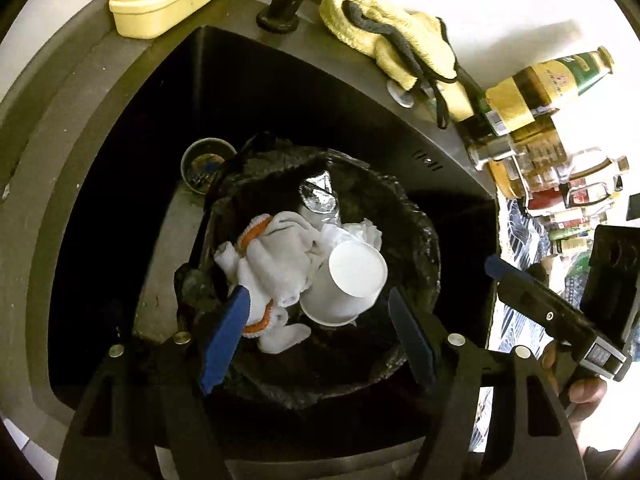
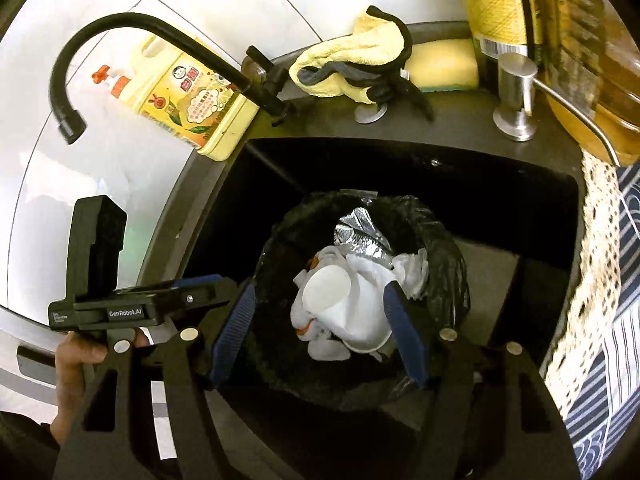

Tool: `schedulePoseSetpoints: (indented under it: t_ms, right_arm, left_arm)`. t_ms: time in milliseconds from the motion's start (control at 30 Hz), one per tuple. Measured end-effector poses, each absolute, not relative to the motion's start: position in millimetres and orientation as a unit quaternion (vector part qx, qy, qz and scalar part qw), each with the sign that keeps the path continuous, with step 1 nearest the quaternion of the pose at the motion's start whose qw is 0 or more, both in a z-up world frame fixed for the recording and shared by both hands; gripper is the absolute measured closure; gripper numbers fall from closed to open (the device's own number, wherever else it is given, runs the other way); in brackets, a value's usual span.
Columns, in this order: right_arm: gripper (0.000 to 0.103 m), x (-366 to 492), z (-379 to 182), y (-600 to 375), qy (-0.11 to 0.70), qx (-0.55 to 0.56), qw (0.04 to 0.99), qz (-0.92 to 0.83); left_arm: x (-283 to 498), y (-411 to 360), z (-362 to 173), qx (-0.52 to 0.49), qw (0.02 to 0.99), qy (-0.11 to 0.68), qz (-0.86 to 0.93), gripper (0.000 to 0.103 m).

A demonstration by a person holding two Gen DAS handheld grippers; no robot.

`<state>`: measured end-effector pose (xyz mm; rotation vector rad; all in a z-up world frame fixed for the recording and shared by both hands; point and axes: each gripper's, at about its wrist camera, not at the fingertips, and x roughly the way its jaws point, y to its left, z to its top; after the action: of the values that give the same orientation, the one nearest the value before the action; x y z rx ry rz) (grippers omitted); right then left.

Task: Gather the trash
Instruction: 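Open both tools to drop the cup and mesh bag into the bag, then move both open tools back over the tablecloth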

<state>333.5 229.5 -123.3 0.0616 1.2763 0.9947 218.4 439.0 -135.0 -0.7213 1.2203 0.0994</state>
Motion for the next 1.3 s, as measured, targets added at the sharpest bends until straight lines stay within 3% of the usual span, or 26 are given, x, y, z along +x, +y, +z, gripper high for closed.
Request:
schedulePoseSetpoints:
  t_ms: [267, 500, 733, 1100, 1300]
  right_arm:
    - [0.036, 309.1, -94.2, 202.3, 0.538, 0.033, 0.715, 0.445]
    - [0.028, 286.5, -82.7, 165.9, 0.523, 0.051, 0.734, 0.429]
    - [0.028, 268.2, -76.8, 133.7, 0.506, 0.043, 0.762, 0.403]
    - [0.027, 271.1, -94.9, 94.5, 0.554, 0.025, 0.733, 0.394]
    - [0.026, 288.2, -82.2, 55.4, 0.529, -0.013, 0.75, 0.396]
  left_arm:
    - [194.1, 425.1, -108.0, -0.331, 0.782, 0.527, 0.043, 0.033]
    - [172.5, 405.8, -90.4, -0.324, 0.792, 0.516, 0.04, 0.033]
    - [154.8, 382.8, -95.1, -0.327, 0.789, 0.519, 0.041, 0.033]
    - [148.9, 340.0, -103.7, -0.337, 0.776, 0.531, 0.056, 0.033]
    - [157.1, 300.8, -96.9, -0.354, 0.78, 0.512, 0.069, 0.033]
